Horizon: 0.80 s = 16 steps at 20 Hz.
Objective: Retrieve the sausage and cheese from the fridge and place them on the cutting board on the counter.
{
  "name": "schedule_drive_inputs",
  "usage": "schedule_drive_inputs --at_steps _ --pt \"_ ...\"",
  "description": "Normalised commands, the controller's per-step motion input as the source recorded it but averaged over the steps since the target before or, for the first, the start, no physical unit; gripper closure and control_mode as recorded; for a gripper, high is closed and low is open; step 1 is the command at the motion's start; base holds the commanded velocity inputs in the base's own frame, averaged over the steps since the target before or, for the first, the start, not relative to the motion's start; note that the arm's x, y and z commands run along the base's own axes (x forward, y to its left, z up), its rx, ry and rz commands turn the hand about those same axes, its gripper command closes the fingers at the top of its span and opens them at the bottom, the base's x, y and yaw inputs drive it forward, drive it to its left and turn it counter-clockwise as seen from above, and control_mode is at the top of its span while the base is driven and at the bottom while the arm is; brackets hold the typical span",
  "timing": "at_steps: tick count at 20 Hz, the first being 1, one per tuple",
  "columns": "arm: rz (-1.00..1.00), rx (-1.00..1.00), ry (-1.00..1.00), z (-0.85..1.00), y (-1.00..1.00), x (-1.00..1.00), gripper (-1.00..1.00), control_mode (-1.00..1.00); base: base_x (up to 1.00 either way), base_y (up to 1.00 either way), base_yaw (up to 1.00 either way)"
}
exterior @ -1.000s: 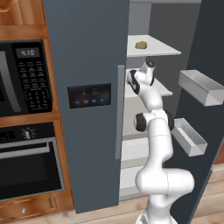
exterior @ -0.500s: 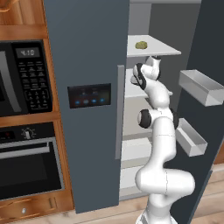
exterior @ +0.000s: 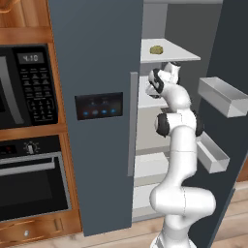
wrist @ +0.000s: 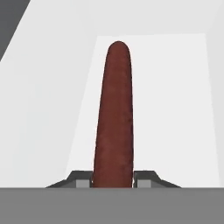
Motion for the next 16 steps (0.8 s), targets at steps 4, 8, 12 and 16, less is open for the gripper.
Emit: schedule_drive_inputs --at_steps 4,8,12,16 --pt "0.0 0.0 -0.27 -0.24 0.01 -0.94 1.0 -1.0 0.0 0.0 0.0" --pt "0.0 0.0 -0.2 -0.08 0.02 -0.93 1.0 -1.0 0.0 0.0 0.0" --pt "0.0 0.0 -0.07 0.01 0.13 -0.9 1.0 -1.0 0.0 0.0 0.0" --pt "0.0 0.0 0.0 0.17 0.14 -0.81 1.0 -1.0 0.0 0.0 0.0"
